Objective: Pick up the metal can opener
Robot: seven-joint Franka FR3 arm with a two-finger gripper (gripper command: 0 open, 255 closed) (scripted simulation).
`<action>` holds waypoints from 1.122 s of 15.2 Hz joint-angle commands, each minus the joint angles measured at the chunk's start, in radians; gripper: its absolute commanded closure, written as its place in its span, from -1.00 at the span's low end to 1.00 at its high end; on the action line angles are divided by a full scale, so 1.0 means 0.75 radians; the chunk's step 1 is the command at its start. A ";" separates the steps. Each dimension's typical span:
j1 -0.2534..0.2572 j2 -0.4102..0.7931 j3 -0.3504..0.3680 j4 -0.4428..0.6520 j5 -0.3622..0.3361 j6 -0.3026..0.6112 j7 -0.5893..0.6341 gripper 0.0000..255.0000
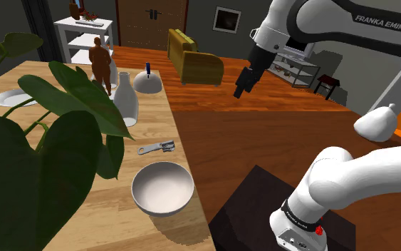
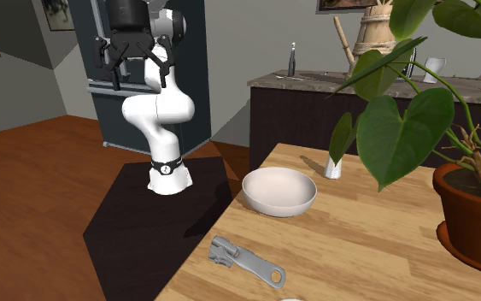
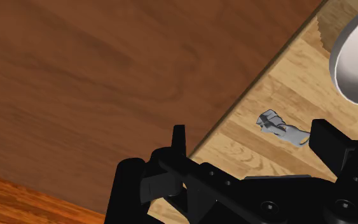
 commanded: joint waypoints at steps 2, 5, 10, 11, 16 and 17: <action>0.010 0.047 0.004 0.008 -0.002 0.027 -0.021 -1.00; 0.040 0.191 0.020 0.042 -0.008 0.104 -0.082 -1.00; 0.083 0.435 0.052 0.122 -0.025 0.210 -0.176 -1.00; 0.091 0.484 0.060 0.141 -0.029 0.228 -0.194 -1.00; 0.129 0.729 0.102 0.254 -0.062 0.302 -0.273 -1.00; 0.136 0.778 0.111 0.280 -0.071 0.314 -0.287 -1.00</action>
